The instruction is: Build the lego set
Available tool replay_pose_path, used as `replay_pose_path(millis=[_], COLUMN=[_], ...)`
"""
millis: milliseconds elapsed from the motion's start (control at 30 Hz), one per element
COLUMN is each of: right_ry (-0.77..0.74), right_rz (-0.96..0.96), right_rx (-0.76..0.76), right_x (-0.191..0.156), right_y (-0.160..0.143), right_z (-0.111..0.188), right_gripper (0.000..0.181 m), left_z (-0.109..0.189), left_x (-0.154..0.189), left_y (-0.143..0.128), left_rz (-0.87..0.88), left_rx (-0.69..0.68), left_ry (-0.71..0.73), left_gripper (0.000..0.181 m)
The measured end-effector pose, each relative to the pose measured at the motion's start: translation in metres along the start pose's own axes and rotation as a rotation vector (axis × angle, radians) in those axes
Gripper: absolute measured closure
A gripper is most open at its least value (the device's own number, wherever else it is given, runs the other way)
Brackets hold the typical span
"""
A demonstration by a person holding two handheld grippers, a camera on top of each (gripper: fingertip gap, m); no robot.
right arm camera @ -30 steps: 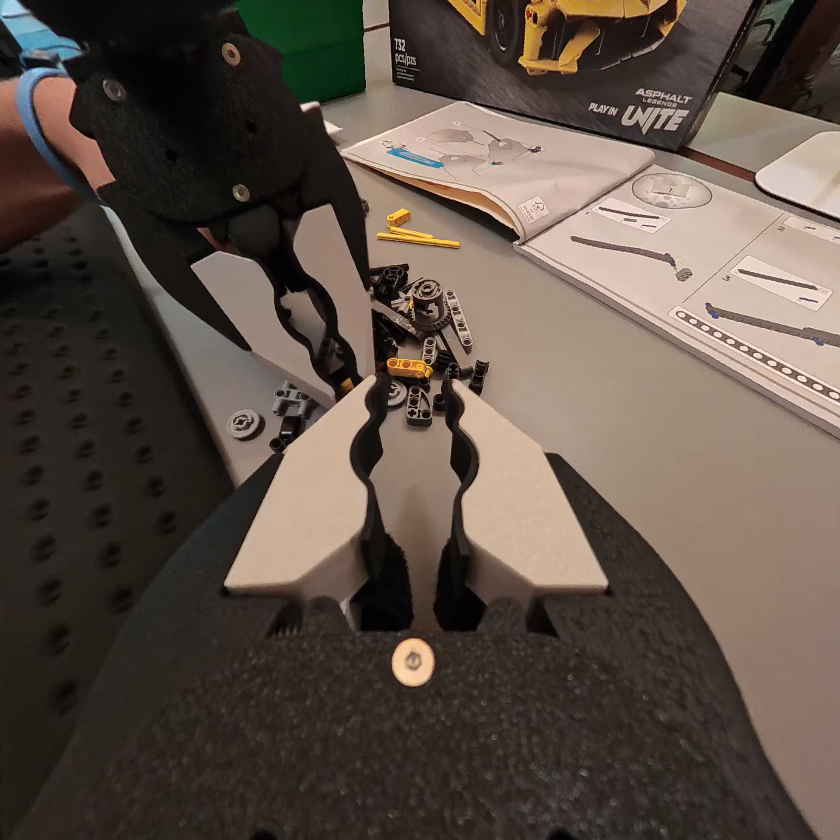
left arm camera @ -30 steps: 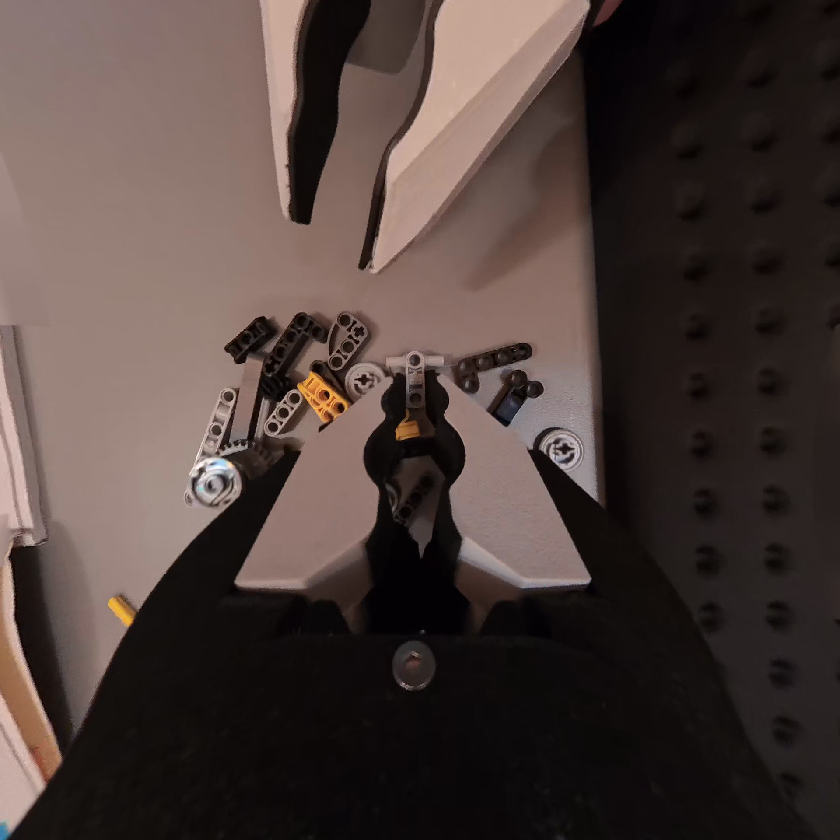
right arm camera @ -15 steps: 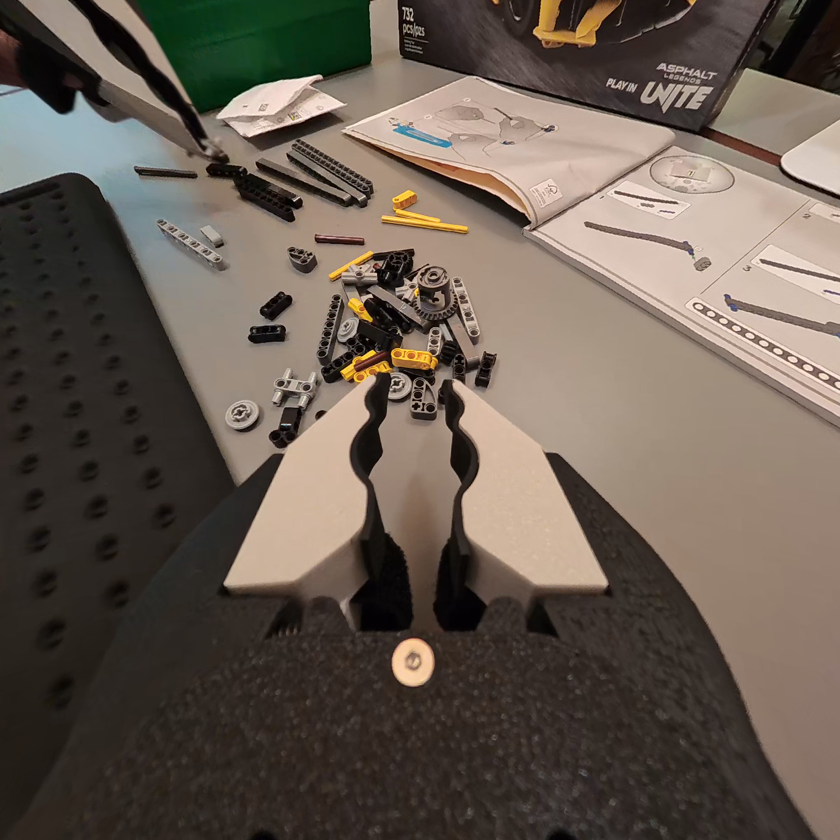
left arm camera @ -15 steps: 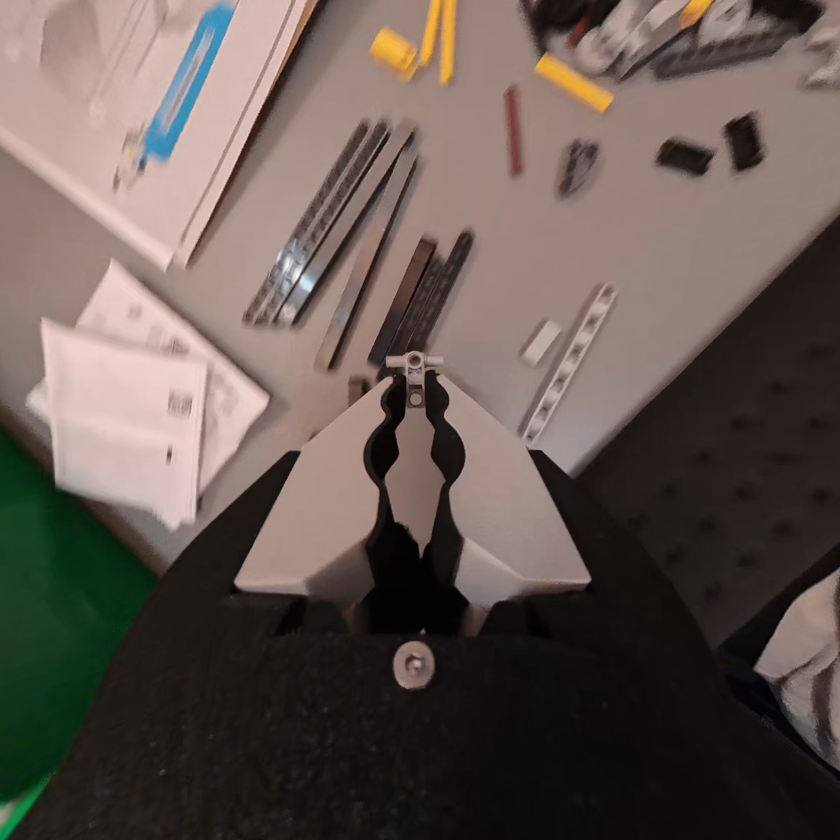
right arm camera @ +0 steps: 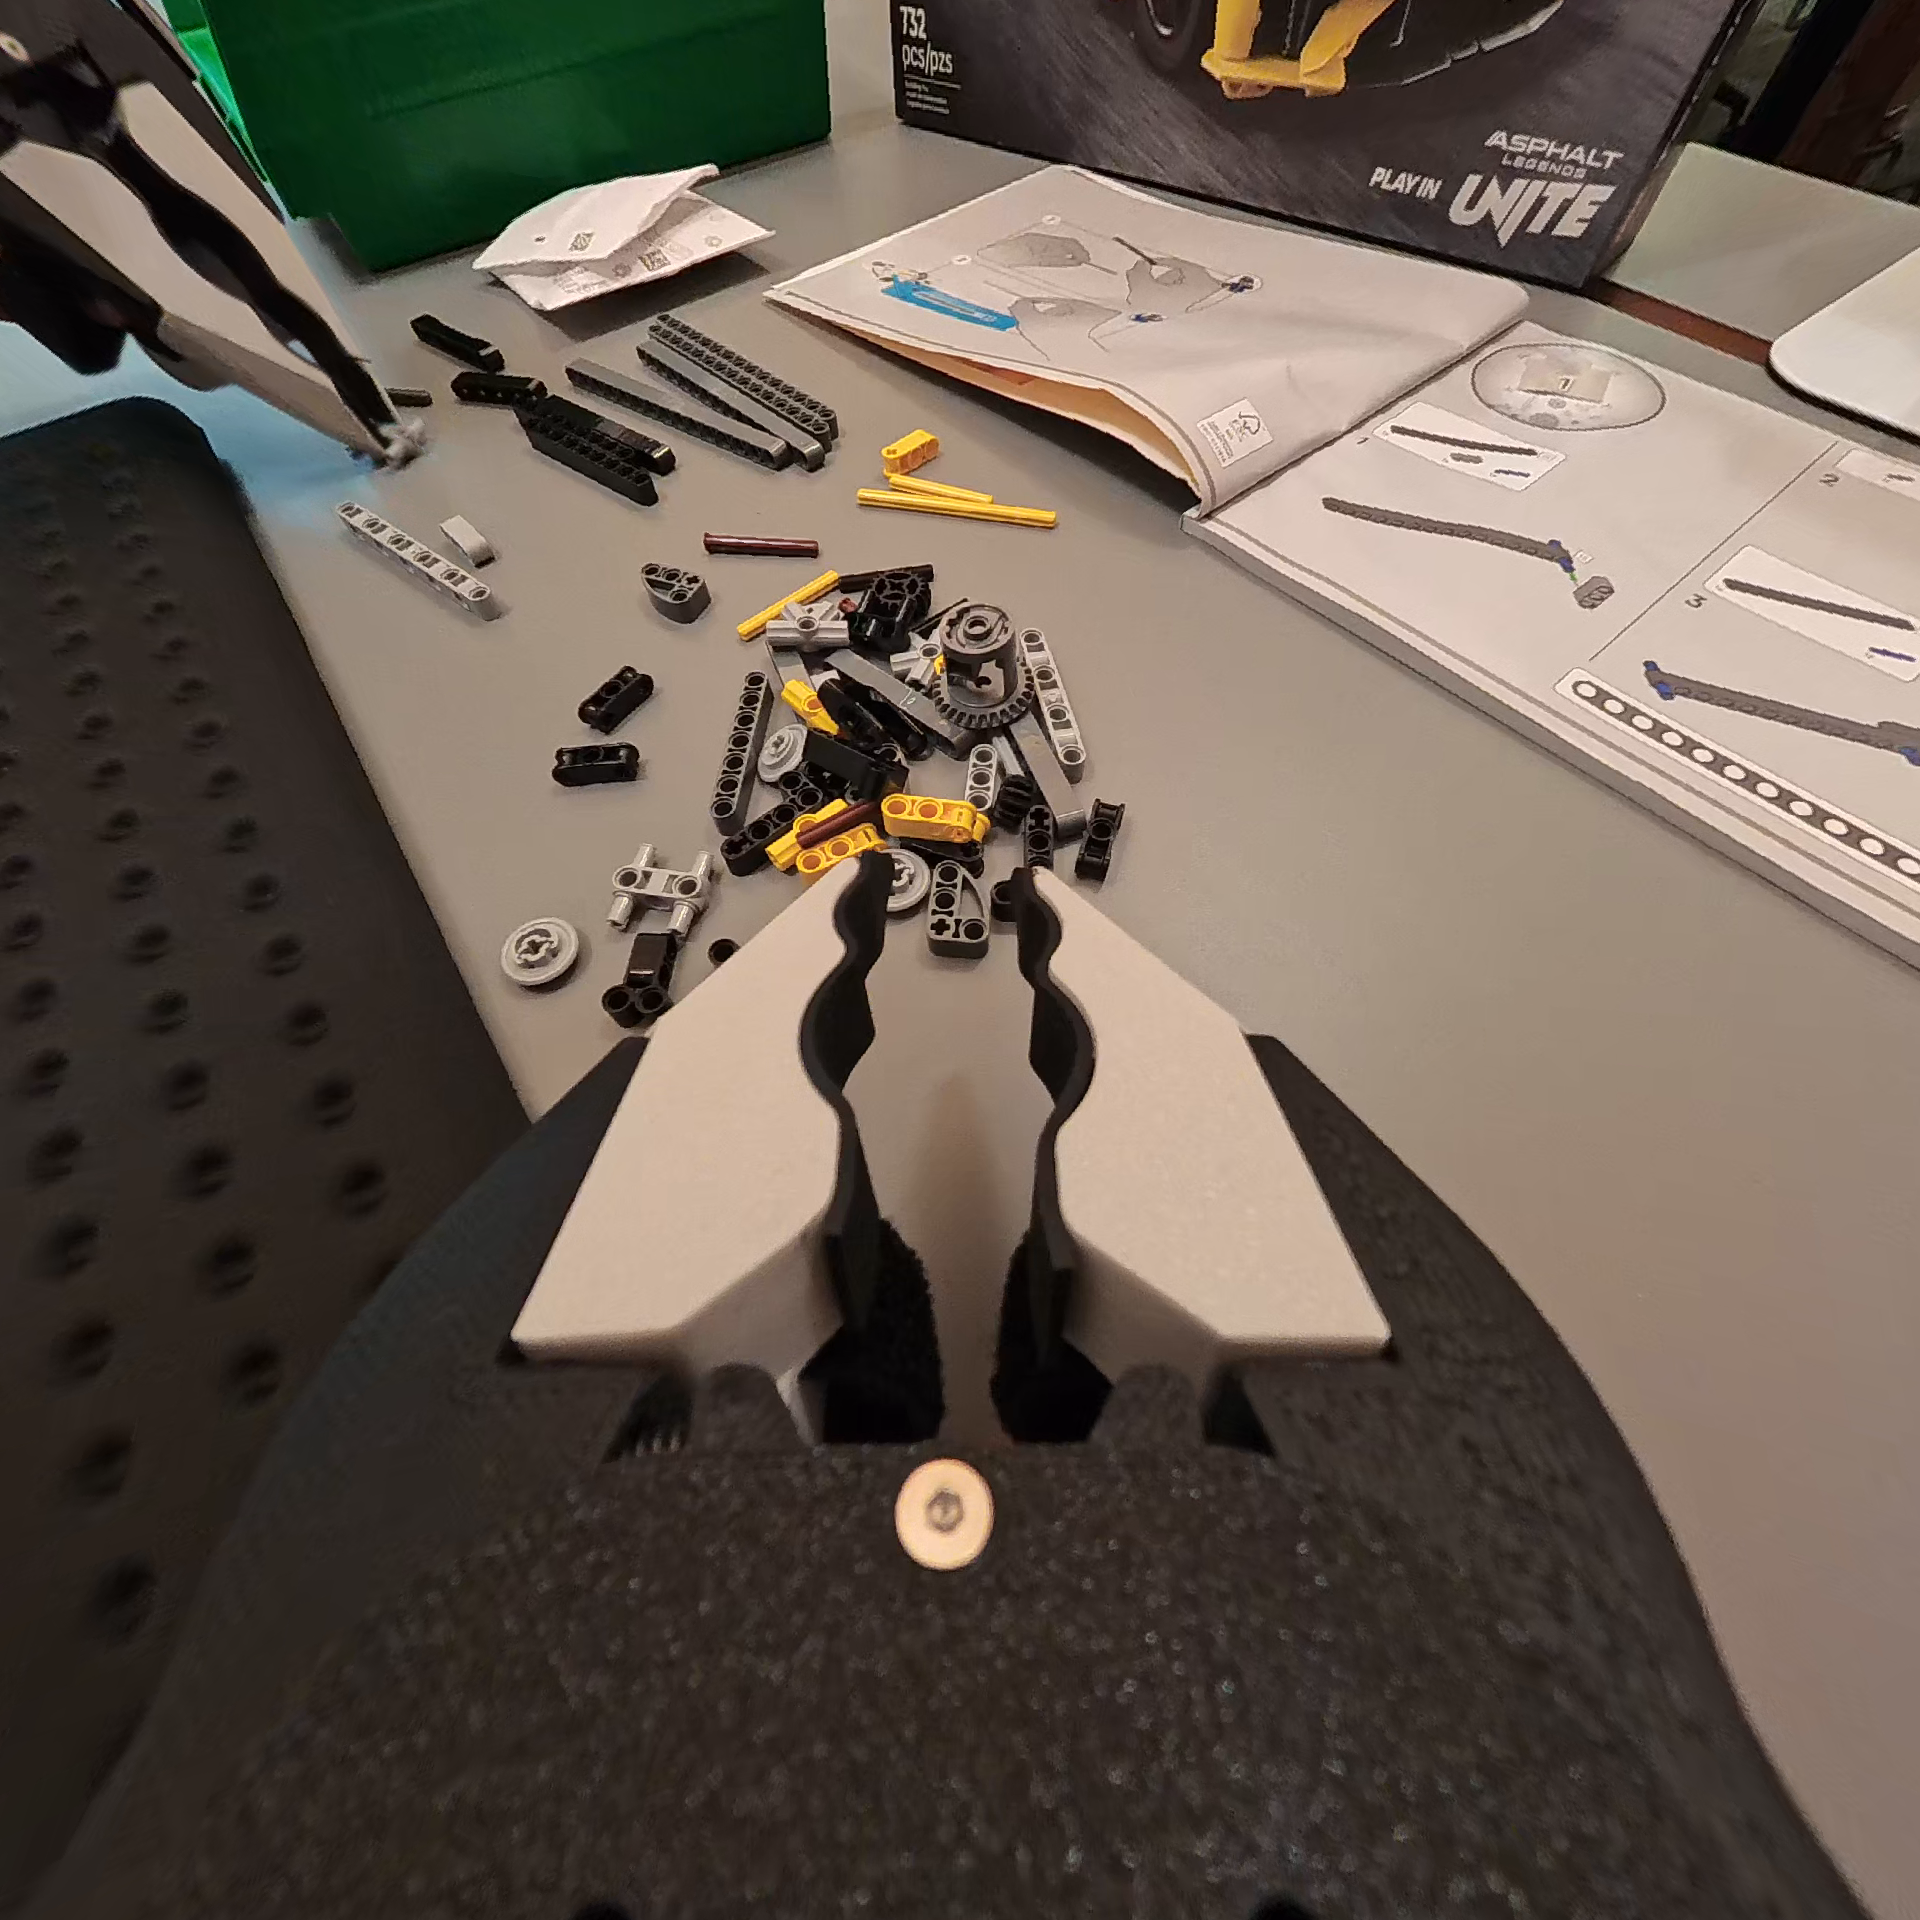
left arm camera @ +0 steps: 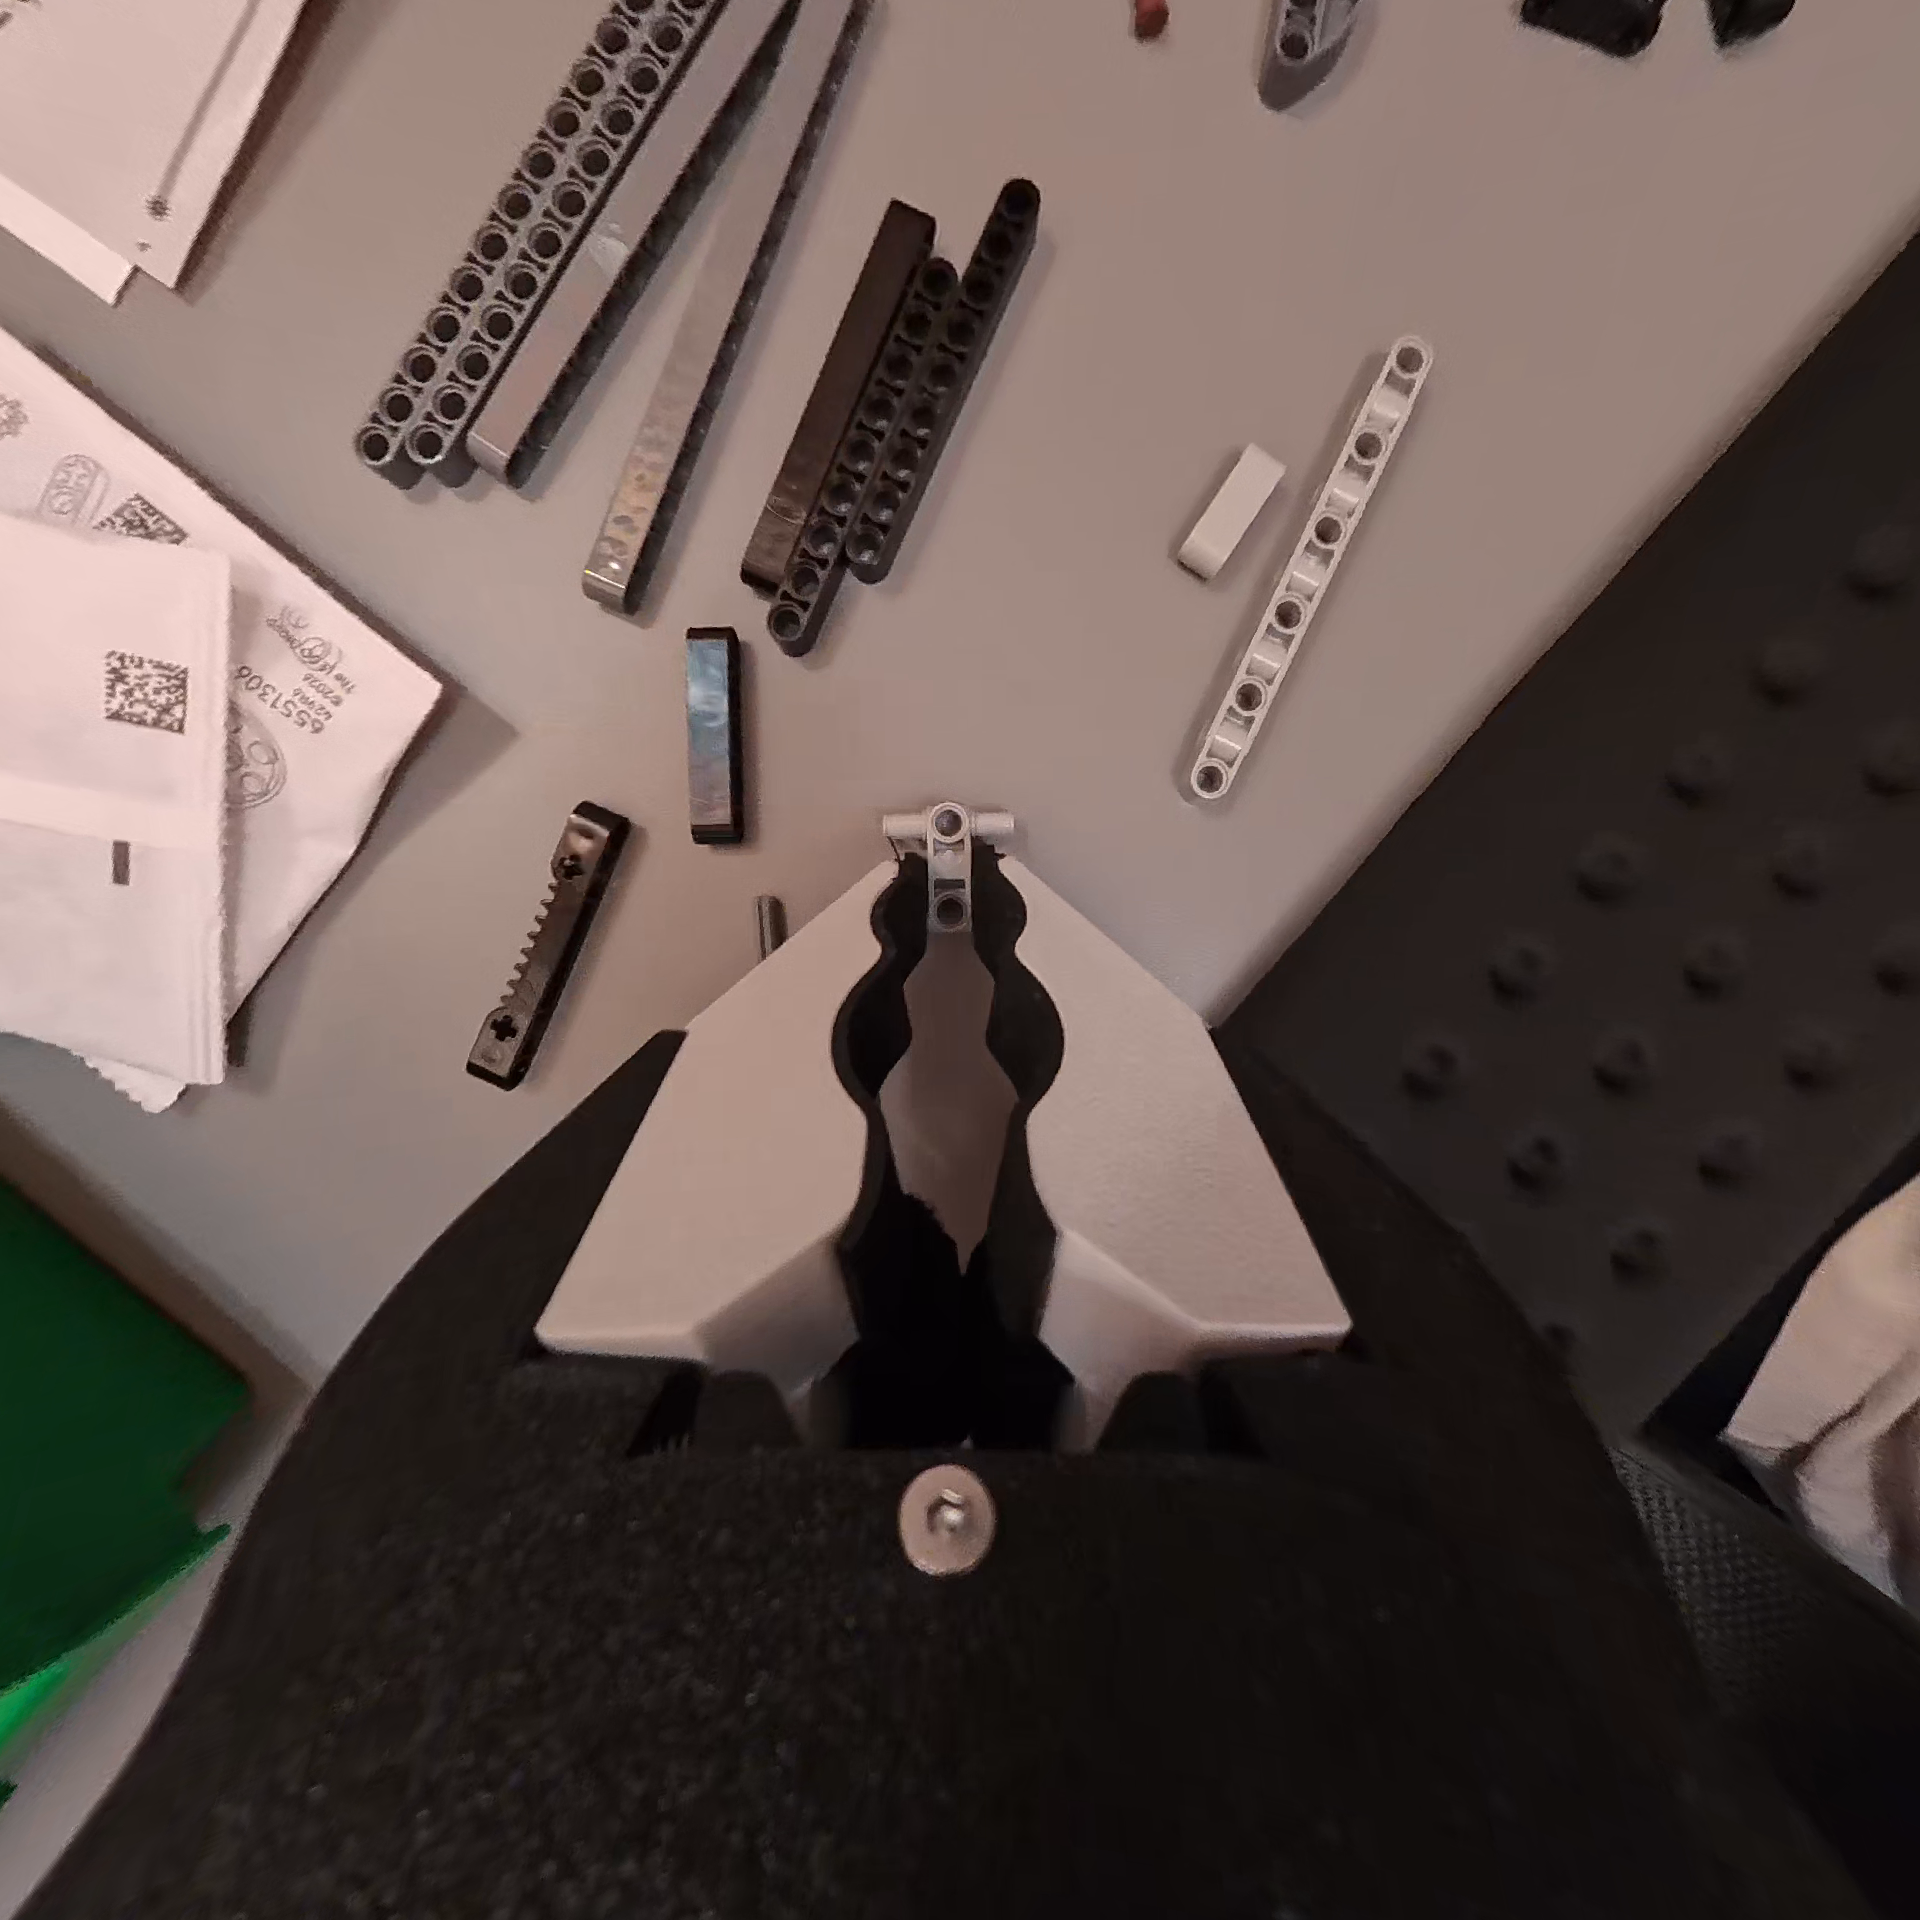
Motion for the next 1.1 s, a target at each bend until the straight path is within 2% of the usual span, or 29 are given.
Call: replay_pose_path(millis=[133,200,267,333,367,433,533,633,800,1100], right_ry=[0.005,0.007,0.009,0.014,0.018,0.025,0.021,0.020,0.033,0.034], right_rz=[-0.007,-0.009,-0.010,-0.011,-0.013,-0.018,-0.016,-0.018,-0.019,-0.016], right_rx=[0.007,0.011,0.014,0.018,0.019,0.019,0.030,0.045,0.045,0.046], right_x=[0.000,0.000,0.001,0.000,0.000,0.001,0.000,0.001,0.000,0.000], right_y=[0.001,0.001,0.001,0.001,0.001,0.001,0.002,0.003,0.003,0.003], right_z=[0.001,0.001,0.001,0.002,0.002,0.002,0.003,0.005,0.005,0.005], right_gripper=[0.157,0.157,0.157,0.157,0.157,0.157,0.157,0.157,0.157,0.157], left_z=[-0.002,0.001,0.006,0.005,-0.002,-0.026,-0.068,-0.090,-0.096,-0.101], left_x=[0.005,0.007,0.014,0.035,0.052,0.086,0.123,0.144,0.153,0.163], left_y=[0.003,0.009,0.027,0.056,0.072,0.099,0.131,0.151,0.161,0.169], left_rz=[-0.020,-0.016,-0.026,-0.088,-0.141,-0.247,-0.316,-0.368,-0.311,-0.328], left_rx=[-0.011,0.002,0.071,0.173,0.208,0.186,0.080,0.083,0.105,0.111], left_ry=[-0.003,0.015,0.026,-0.051,-0.128,-0.233,-0.278,-0.254,-0.283,-0.285], left_gripper=[0.174,0.160,0.156,0.158,0.158,0.160,0.156,0.155,0.157,0.164])
Point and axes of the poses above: each gripper's, where its closed fingertips meet, z back along the fingers, y out of its top, x = y × z across the jaws, the point moved 7 cm from there along z, back along the fingers, and after that the axes turned 1 degree about y, right-handed, at the moved point
